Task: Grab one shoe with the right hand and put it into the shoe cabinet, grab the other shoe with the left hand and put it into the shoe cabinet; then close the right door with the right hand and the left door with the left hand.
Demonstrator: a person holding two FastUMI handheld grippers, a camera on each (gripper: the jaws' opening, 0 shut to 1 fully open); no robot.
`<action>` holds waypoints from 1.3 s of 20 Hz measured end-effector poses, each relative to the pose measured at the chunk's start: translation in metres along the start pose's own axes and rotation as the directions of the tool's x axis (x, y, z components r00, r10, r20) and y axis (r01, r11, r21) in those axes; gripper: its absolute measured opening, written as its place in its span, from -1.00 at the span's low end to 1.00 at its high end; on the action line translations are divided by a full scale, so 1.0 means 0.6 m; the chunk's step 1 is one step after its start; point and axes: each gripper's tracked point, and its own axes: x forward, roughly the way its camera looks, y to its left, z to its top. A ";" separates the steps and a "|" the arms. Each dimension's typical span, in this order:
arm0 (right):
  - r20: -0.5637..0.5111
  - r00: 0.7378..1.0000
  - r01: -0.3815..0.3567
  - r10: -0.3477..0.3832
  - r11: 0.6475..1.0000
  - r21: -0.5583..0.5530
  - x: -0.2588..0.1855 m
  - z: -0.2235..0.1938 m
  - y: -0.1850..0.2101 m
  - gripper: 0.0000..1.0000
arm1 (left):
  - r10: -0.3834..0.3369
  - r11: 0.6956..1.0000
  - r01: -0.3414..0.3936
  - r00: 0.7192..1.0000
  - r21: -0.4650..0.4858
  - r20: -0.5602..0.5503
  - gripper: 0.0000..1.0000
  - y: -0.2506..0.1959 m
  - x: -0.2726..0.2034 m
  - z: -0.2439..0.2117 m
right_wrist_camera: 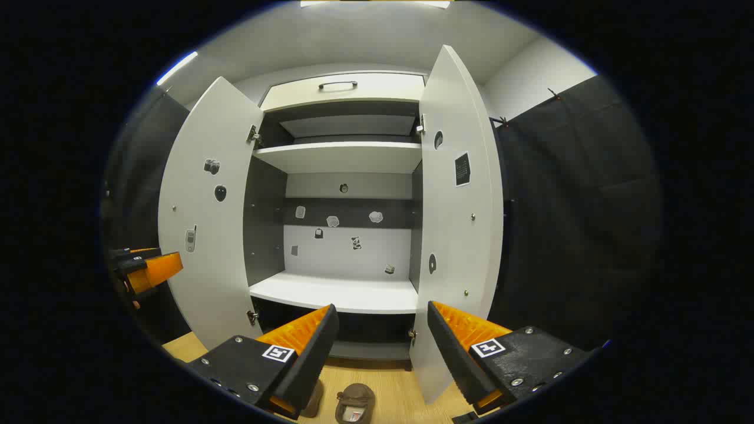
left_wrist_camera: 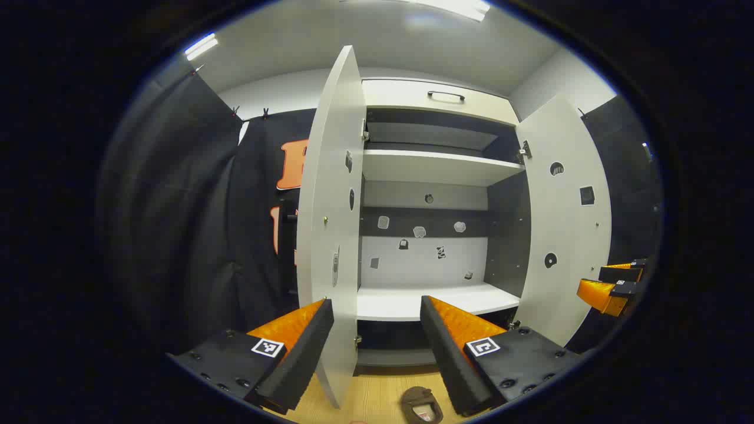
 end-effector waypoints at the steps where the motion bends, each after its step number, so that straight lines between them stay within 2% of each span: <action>1: 0.001 1.000 -0.002 0.002 1.000 0.000 0.000 0.000 0.002 0.86 | 0.001 1.000 -0.001 1.000 -0.002 0.000 0.93 0.000 0.002 0.001; 4: 0.002 1.000 -0.003 0.003 1.000 0.002 0.004 0.000 0.003 0.86 | -0.008 1.000 0.008 1.000 -0.011 -0.001 0.99 -0.005 0.004 0.001; 8: -0.007 1.000 0.008 -0.008 1.000 -0.007 0.003 -0.006 -0.001 0.86 | -0.013 1.000 0.013 1.000 0.007 0.002 0.87 -0.010 0.005 0.000; 11: -0.009 1.000 0.014 -0.015 1.000 -0.013 0.002 -0.010 -0.003 0.86 | -0.024 1.000 0.024 1.000 0.003 0.002 0.93 -0.017 0.006 0.000; 12: -0.013 1.000 0.016 -0.017 1.000 -0.015 0.002 -0.012 -0.004 0.87 | -0.025 1.000 0.025 1.000 0.004 0.006 0.87 -0.019 0.007 0.003; 13: -0.018 1.000 0.018 -0.018 1.000 -0.016 0.001 -0.016 -0.005 0.86 | -0.026 1.000 0.026 1.000 0.006 0.009 0.99 -0.020 0.006 0.004; 14: -0.021 1.000 0.018 -0.019 1.000 -0.016 0.000 -0.020 -0.006 0.87 | -0.027 1.000 0.027 1.000 0.009 0.010 0.89 -0.022 0.005 0.003; 16: -0.039 0.999 0.018 -0.018 1.000 -0.017 0.001 -0.038 -0.005 0.87 | -0.028 1.000 0.028 1.000 0.011 0.009 0.93 -0.024 0.004 0.003; 19: -0.090 0.996 0.024 -0.025 1.000 -0.017 0.006 -0.093 -0.006 0.87 | -0.027 1.000 0.027 1.000 0.015 0.003 0.99 -0.024 0.000 -0.001; 22: -0.159 0.987 0.003 -0.004 1.000 -0.006 0.012 -0.174 0.008 0.87 | -0.023 1.000 0.023 1.000 0.017 -0.001 0.94 -0.021 -0.005 -0.004; 26: -0.299 0.954 -0.024 0.025 1.000 0.004 0.019 -0.308 0.027 0.88 | -0.008 1.000 0.008 1.000 0.012 -0.008 0.93 -0.010 -0.007 -0.009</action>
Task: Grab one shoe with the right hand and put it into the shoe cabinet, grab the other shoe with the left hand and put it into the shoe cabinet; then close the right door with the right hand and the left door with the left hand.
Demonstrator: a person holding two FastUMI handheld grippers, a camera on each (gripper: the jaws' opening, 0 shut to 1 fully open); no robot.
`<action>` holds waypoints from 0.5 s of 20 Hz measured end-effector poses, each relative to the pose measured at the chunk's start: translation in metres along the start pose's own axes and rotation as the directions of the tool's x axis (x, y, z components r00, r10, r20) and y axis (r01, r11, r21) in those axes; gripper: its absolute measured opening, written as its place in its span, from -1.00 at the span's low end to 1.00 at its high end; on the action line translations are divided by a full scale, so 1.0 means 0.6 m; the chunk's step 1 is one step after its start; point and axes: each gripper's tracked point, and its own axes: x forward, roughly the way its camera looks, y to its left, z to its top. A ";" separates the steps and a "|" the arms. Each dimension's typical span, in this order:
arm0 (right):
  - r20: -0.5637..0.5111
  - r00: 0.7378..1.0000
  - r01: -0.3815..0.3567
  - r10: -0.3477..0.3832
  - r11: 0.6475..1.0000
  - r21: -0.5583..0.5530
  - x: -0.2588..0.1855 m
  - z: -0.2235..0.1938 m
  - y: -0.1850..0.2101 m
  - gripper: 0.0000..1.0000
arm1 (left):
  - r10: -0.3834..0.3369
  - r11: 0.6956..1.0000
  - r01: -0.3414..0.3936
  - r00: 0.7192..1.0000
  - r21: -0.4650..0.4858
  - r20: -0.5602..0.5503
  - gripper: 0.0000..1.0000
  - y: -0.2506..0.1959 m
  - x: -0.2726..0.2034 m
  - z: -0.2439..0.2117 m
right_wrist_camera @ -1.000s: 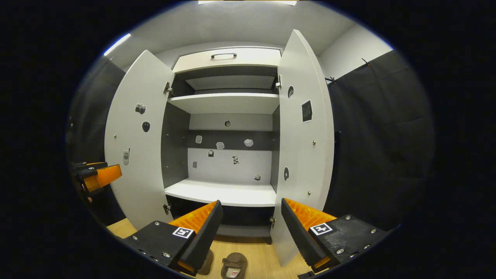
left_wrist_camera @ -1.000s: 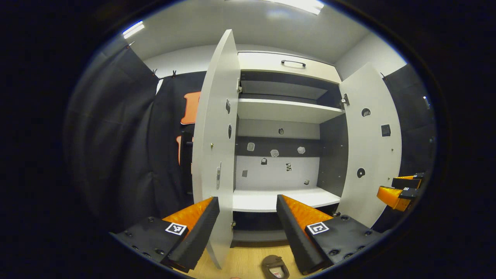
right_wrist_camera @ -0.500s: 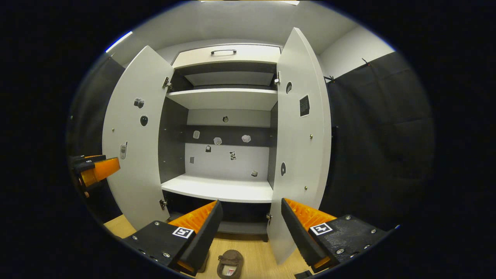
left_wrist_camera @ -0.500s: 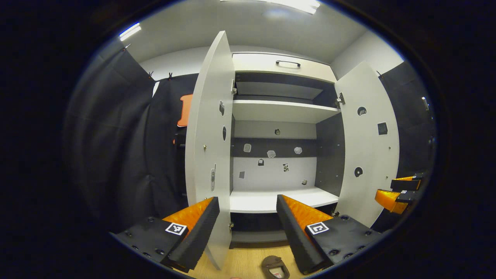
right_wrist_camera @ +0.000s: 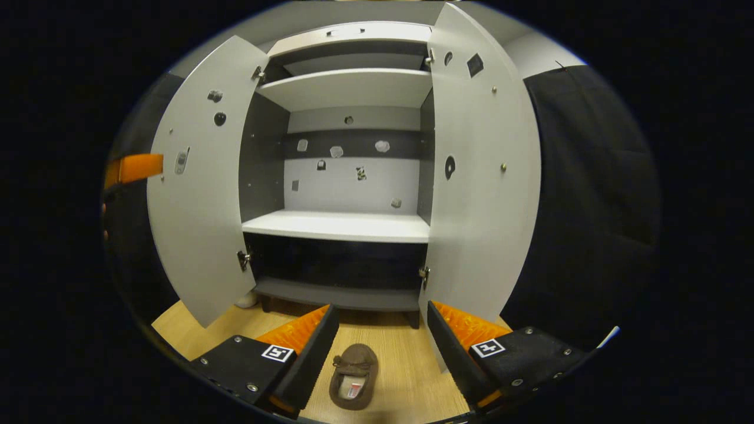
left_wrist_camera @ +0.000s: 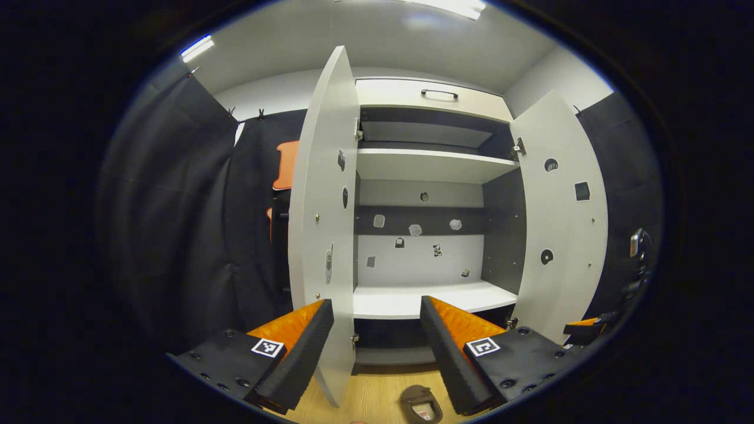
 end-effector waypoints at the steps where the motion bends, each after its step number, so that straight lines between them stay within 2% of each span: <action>1: -0.032 0.999 -0.004 0.004 1.000 0.001 0.012 -0.029 0.005 0.87 | 0.004 1.000 -0.004 1.000 0.000 -0.001 0.94 0.001 -0.002 0.000; 4: -0.144 0.990 -0.004 0.003 1.000 -0.007 0.048 -0.127 0.008 0.82 | 0.017 1.000 -0.017 1.000 0.007 -0.003 0.87 0.008 -0.005 -0.005; 7: -0.246 0.969 -0.011 0.004 1.000 -0.026 0.073 -0.216 0.015 0.53 | 0.032 0.999 -0.031 0.999 0.016 -0.013 0.94 0.014 -0.009 -0.012; 9: -0.310 0.951 -0.020 0.007 0.999 -0.038 0.091 -0.273 0.019 0.38 | 0.040 0.999 -0.040 0.999 0.023 -0.017 0.89 0.019 -0.012 -0.017; 10: -0.342 0.940 -0.022 0.007 0.999 -0.042 0.098 -0.300 0.019 0.34 | 0.043 0.999 -0.043 0.999 0.026 -0.021 0.92 0.022 -0.013 -0.020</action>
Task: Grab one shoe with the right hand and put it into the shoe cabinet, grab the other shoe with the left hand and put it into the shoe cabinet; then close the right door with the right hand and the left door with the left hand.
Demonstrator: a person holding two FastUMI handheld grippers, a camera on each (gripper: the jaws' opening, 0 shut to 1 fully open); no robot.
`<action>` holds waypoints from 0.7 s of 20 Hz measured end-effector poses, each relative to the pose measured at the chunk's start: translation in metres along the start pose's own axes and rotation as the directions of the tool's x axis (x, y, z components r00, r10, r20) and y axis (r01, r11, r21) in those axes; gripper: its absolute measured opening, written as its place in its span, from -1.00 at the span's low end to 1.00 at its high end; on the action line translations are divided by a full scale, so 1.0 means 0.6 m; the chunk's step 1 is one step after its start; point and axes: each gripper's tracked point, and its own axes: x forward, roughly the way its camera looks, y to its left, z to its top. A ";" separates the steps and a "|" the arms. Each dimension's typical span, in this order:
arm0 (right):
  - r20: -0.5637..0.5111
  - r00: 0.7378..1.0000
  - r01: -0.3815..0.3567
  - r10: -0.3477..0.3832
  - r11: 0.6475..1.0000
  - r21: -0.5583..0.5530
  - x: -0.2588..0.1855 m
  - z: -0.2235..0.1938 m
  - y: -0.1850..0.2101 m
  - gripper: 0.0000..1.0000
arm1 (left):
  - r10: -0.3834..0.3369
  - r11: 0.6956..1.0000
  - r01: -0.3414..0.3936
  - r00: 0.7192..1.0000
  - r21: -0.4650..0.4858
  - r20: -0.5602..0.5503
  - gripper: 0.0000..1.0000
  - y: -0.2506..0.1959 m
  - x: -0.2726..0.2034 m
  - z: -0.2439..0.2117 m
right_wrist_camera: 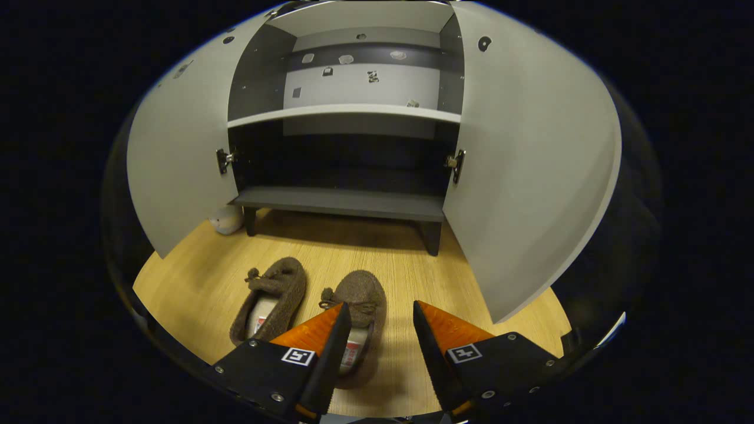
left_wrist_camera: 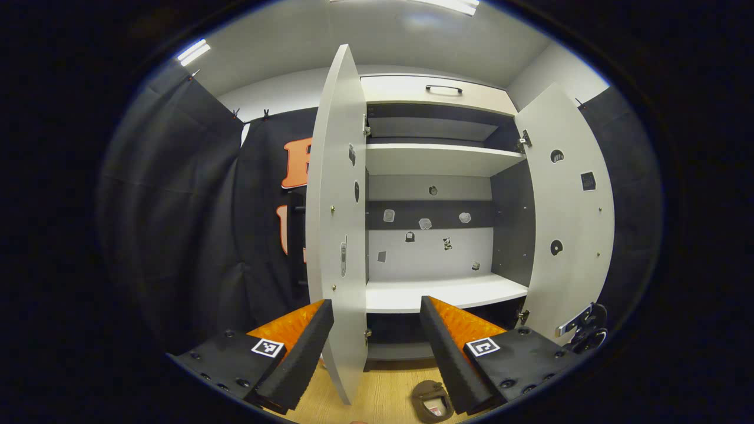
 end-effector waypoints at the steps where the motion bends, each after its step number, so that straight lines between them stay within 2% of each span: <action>1: -0.028 1.000 0.000 0.000 1.000 -0.003 0.016 -0.020 0.001 0.26 | 0.003 1.000 -0.003 1.000 0.000 -0.005 0.93 0.002 -0.001 -0.002; 6: -0.144 0.989 -0.008 0.015 0.999 0.053 0.069 -0.090 0.008 -0.09 | 0.035 0.999 -0.035 0.999 0.007 -0.009 0.94 0.027 -0.006 -0.003; 7: -0.159 0.987 -0.004 0.014 0.998 0.059 0.076 -0.097 0.006 -0.26 | 0.041 0.999 -0.041 0.999 0.008 -0.011 0.99 0.030 -0.008 -0.004; 8: -0.169 0.986 -0.001 0.011 0.998 0.063 0.083 -0.101 0.004 -0.22 | 0.047 0.999 -0.047 0.999 0.008 -0.014 0.94 0.031 -0.009 -0.006; 10: -0.184 0.983 -0.003 0.019 0.996 0.088 0.094 -0.102 0.011 -0.38 | 0.055 0.998 -0.055 0.998 0.013 -0.022 0.99 0.035 -0.012 -0.010; 11: -0.189 0.982 0.004 0.014 0.996 0.095 0.098 -0.104 0.012 -0.51 | 0.057 0.998 -0.057 0.998 0.017 -0.026 0.93 0.036 -0.013 -0.012; 12: -0.189 0.982 0.016 0.003 0.995 0.096 0.099 -0.102 0.007 -0.59 | 0.059 0.998 -0.059 0.998 0.020 -0.029 0.99 0.037 -0.014 -0.015; 13: -0.191 0.982 0.022 -0.003 0.995 0.099 0.100 -0.101 0.007 -0.78 | 0.059 0.998 -0.059 0.998 0.021 -0.031 0.94 0.036 -0.014 -0.016; 14: -0.194 0.981 0.026 -0.004 0.994 0.108 0.099 -0.096 0.005 -0.84 | 0.058 0.998 -0.057 0.998 0.020 -0.032 0.93 0.037 -0.014 -0.017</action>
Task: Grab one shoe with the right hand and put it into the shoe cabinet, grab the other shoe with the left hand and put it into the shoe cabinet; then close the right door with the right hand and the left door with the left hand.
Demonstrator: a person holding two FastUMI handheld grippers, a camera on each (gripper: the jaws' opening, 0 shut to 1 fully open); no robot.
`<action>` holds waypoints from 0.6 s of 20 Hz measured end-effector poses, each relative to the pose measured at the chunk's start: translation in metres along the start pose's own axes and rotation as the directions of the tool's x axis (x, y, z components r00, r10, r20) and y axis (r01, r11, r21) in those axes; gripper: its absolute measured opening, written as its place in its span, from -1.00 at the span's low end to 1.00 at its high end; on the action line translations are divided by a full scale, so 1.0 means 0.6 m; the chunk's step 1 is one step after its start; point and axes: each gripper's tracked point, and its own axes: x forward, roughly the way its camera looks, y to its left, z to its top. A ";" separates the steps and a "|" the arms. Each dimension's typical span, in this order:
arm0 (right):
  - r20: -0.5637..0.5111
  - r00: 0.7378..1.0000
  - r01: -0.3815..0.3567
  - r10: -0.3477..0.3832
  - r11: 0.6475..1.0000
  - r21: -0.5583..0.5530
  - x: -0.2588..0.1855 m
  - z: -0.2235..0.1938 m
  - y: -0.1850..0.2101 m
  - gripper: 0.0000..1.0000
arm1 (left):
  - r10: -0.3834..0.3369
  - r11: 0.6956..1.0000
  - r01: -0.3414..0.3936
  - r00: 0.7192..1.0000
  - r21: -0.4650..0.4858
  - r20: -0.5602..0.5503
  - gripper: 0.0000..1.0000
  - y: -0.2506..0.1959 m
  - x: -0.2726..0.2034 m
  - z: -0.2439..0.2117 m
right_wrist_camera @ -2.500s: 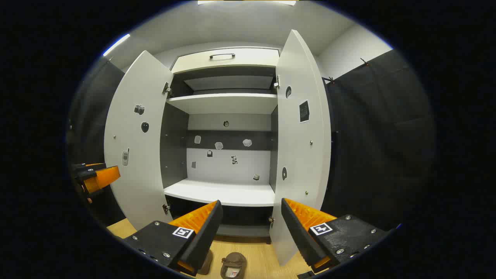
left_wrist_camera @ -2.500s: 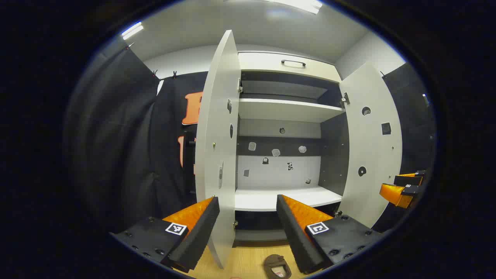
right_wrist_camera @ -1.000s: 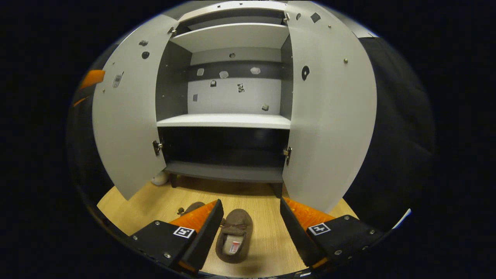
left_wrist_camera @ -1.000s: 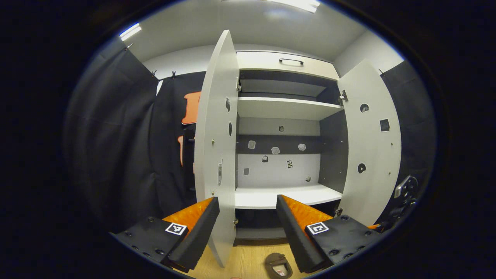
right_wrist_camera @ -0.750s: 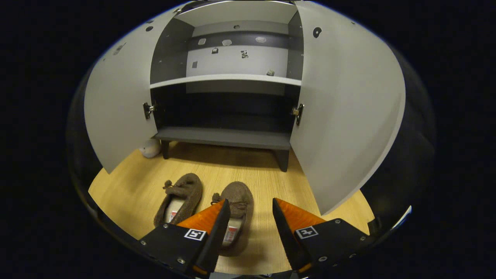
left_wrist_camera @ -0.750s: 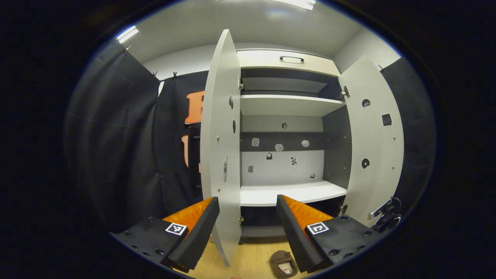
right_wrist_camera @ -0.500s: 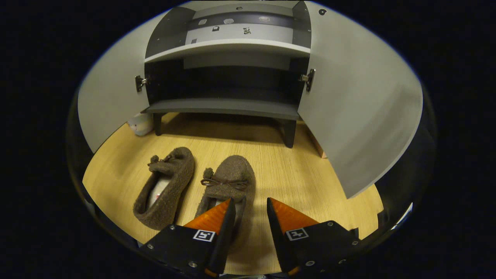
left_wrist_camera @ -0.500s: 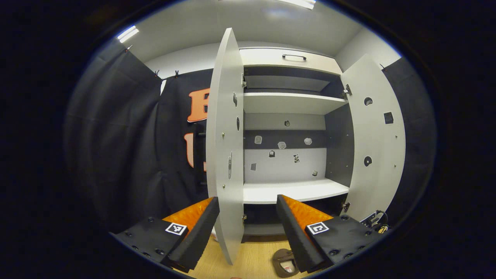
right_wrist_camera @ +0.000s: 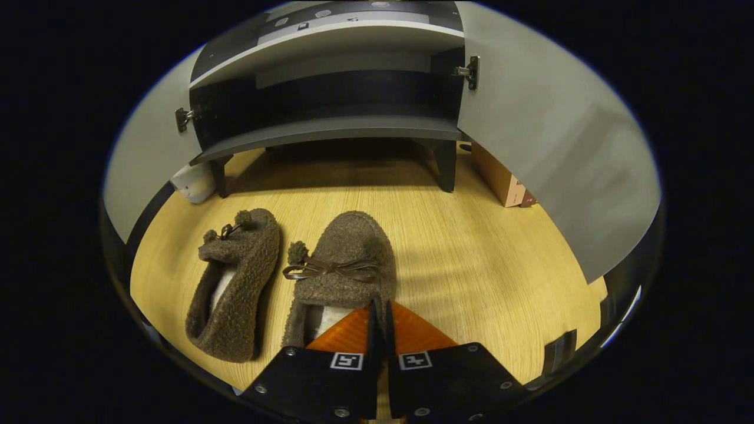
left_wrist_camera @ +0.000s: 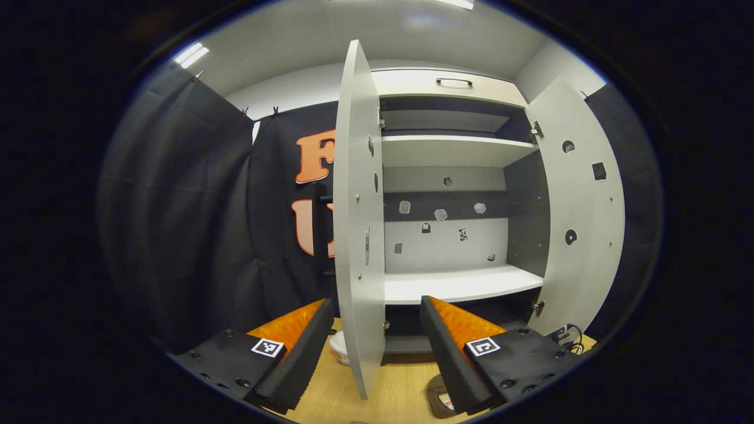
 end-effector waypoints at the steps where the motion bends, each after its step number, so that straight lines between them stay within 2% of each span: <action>1: 0.006 1.000 -0.005 0.005 1.000 0.017 -0.004 0.009 0.001 -0.93 | -0.003 1.000 0.003 1.000 -0.002 0.000 0.94 -0.001 0.000 0.001; 4: 0.059 0.998 0.000 -0.001 1.000 0.007 -0.038 0.059 0.003 -0.97 | -0.010 1.000 0.010 1.000 -0.011 0.006 0.89 -0.007 0.000 0.001; 5: 0.079 0.997 -0.011 0.011 1.000 0.001 -0.053 0.079 0.010 -0.98 | -0.015 1.000 0.015 1.000 -0.016 0.008 0.93 -0.008 0.000 0.001; 7: 0.118 0.992 -0.035 0.034 0.999 0.005 -0.082 0.124 0.022 -0.98 | -0.023 1.000 0.023 1.000 -0.019 0.012 0.89 -0.012 0.000 0.002; 9: 0.168 0.984 -0.054 0.051 0.998 0.016 -0.111 0.178 0.036 -0.98 | -0.023 1.000 0.023 1.000 -0.016 0.019 0.94 -0.012 -0.001 0.005; 12: 0.241 0.967 -0.088 0.081 0.996 0.020 -0.160 0.270 0.055 -0.98 | -0.027 0.999 0.028 0.999 -0.032 0.028 0.89 -0.013 0.001 0.011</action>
